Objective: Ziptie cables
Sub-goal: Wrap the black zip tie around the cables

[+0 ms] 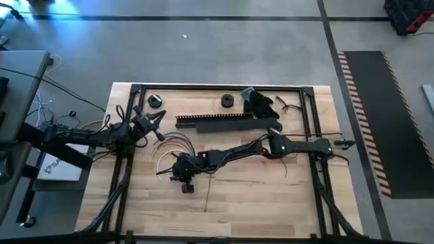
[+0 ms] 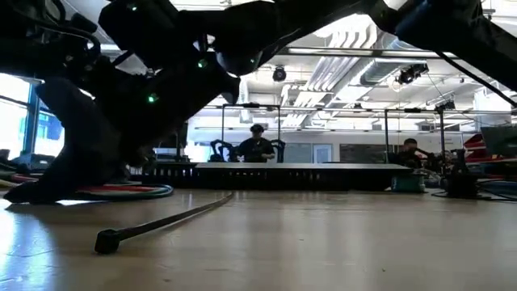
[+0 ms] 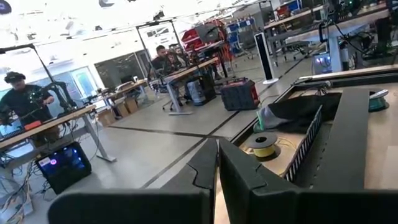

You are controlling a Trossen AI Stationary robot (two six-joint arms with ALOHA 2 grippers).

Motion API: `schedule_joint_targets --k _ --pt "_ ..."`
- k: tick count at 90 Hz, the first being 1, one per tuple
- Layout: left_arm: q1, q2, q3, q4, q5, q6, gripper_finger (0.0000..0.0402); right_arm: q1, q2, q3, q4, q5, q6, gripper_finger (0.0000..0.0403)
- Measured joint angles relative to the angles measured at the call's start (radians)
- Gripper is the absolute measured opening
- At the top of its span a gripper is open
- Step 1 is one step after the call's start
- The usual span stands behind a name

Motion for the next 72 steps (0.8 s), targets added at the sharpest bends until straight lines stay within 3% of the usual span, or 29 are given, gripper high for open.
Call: schedule_joint_targets --k 12,26,42,60,72 --pt "0.0 0.0 0.0 0.0 0.0 0.0 0.0 0.0 -0.008 0.126 -0.117 0.037 0.021 0.0024" --pt "0.0 0.0 0.0 0.0 0.0 0.0 0.0 -0.01 -0.172 0.075 -0.091 0.063 0.208 0.0024" --pt "0.0 0.0 0.0 -0.005 0.0 0.0 0.0 -0.027 -0.304 0.075 -0.108 0.081 0.281 0.0024" --pt "0.0 0.0 0.0 -0.017 0.0 0.0 0.0 -0.017 -0.467 0.077 -0.103 0.239 0.39 0.0024" --pt "0.0 0.0 0.0 -0.025 -0.001 0.0 0.0 -0.003 -0.528 0.077 -0.079 0.288 0.436 0.0024"
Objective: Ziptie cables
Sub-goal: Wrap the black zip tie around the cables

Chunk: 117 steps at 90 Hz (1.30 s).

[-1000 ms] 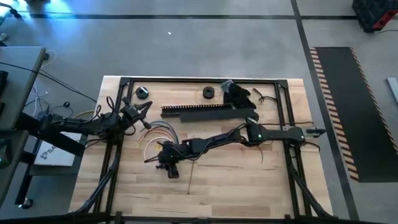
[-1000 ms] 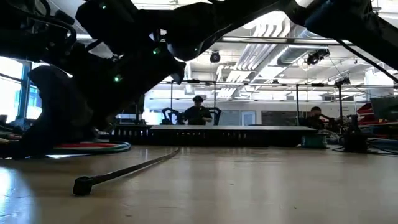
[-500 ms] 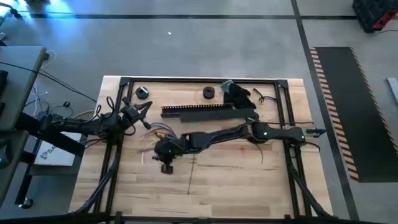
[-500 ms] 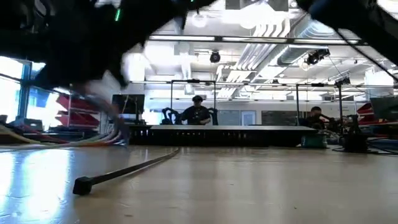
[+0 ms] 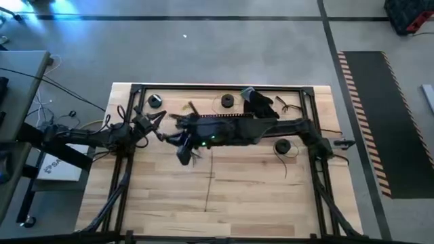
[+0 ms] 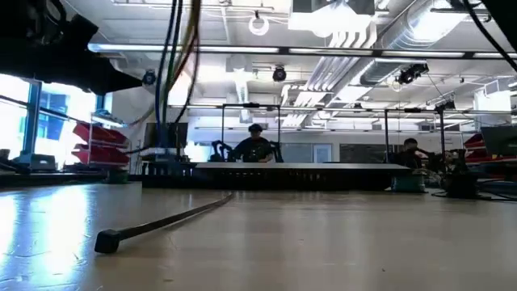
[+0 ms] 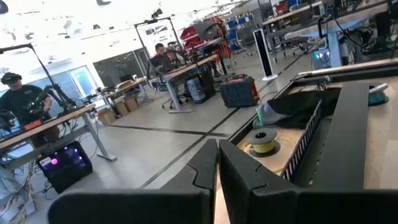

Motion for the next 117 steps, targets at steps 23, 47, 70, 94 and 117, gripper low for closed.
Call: schedule_joint_targets --k 23,47,70,94,117 --pt "0.0 0.0 0.0 -0.012 0.0 0.0 0.0 0.012 -0.009 0.0 0.02 -0.007 0.088 0.0024" --pt "0.0 0.0 0.0 -0.012 0.0 0.0 0.0 -0.003 0.119 -0.002 0.403 -0.12 0.199 0.0024" --pt "0.0 0.0 0.0 -0.016 0.0 0.0 0.0 0.017 0.143 -0.001 0.121 -0.102 0.126 0.0024" --pt "0.0 0.0 0.0 -0.027 0.001 0.0 0.0 0.034 0.131 -0.287 0.123 -0.17 0.13 0.0023" --pt "0.0 0.0 0.0 -0.036 0.001 0.0 0.0 0.042 0.017 -0.518 0.163 -0.243 0.095 0.0024"
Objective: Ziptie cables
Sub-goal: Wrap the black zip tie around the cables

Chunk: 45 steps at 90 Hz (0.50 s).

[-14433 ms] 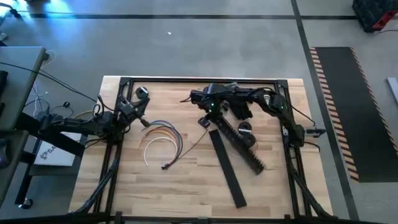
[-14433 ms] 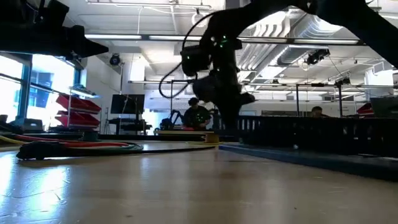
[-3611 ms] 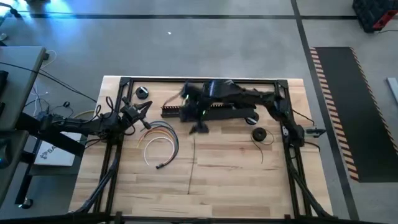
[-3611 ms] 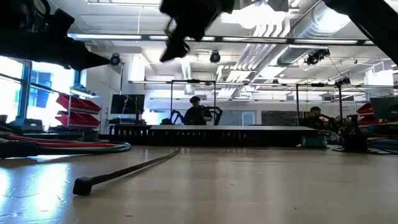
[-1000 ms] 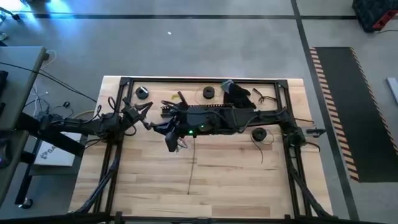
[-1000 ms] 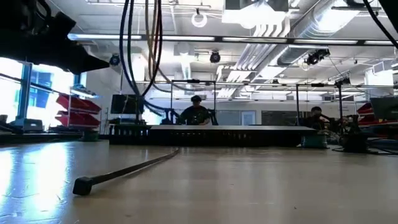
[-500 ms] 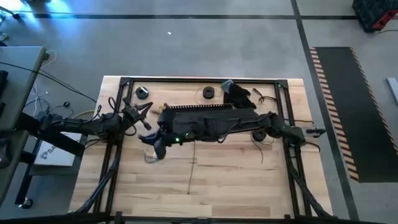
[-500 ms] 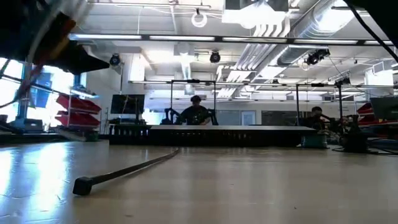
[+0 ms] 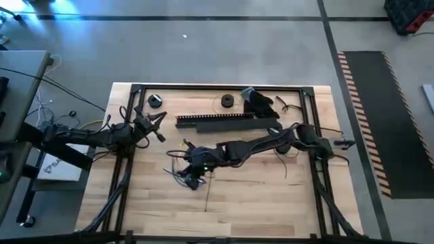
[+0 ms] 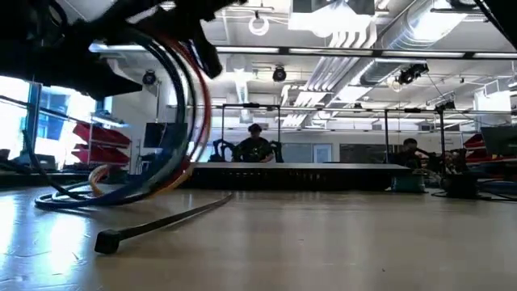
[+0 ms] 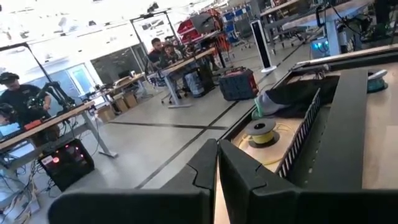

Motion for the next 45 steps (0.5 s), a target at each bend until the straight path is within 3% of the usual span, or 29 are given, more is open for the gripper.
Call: schedule_joint_targets --k 21,31,45 --pt "0.0 0.0 0.0 -0.008 0.0 0.0 0.0 0.008 -0.168 -0.285 0.008 0.075 0.025 0.0042" --pt "0.0 0.0 0.0 -0.011 0.0 0.0 0.0 0.013 -0.234 -0.424 0.019 0.154 0.085 0.0074" --pt "0.0 0.0 0.0 -0.013 0.0 0.0 0.0 0.014 -0.304 -0.582 0.103 0.159 0.139 0.0136"
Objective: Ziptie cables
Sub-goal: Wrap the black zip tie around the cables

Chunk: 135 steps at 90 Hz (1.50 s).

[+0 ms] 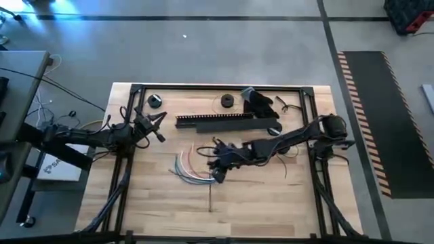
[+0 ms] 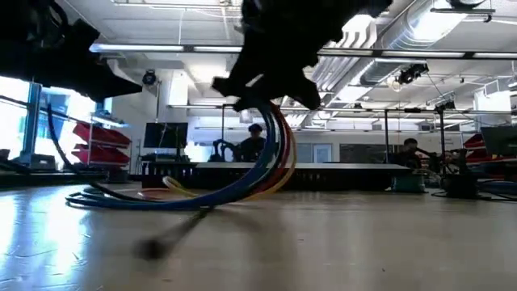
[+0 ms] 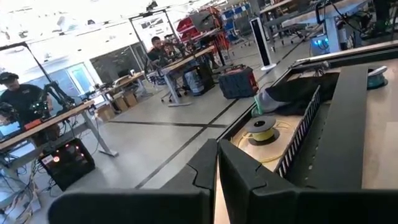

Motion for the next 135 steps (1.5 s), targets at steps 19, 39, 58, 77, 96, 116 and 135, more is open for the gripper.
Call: schedule_joint_targets --k 19,39,58,77,96,116,135 --pt "0.0 0.0 0.0 -0.004 0.0 0.0 0.0 -0.014 -0.093 -0.088 -0.013 -0.028 -0.001 0.0241" --pt "0.0 0.0 0.0 -0.007 0.0 0.0 0.0 -0.057 -0.193 -0.06 -0.241 -0.059 0.08 0.0287" --pt "0.0 0.0 0.0 -0.007 0.0 0.0 0.0 -0.087 -0.233 -0.013 -0.496 -0.091 0.158 0.0286" --pt "0.0 0.0 0.0 -0.007 0.0 0.0 0.0 -0.099 -0.23 0.004 -0.309 -0.266 -0.15 0.0286" --pt "0.0 0.0 0.0 -0.007 0.0 0.0 0.0 -0.106 -0.217 0.004 -0.166 -0.345 -0.19 0.0286" --pt "0.0 0.0 0.0 -0.007 0.0 0.0 0.0 -0.085 -0.227 0.004 -0.131 -0.389 0.001 0.0286" --pt "0.001 0.0 0.0 0.002 0.007 -0.001 0.0 -0.064 -0.227 0.004 -0.008 -0.39 0.215 0.0286"
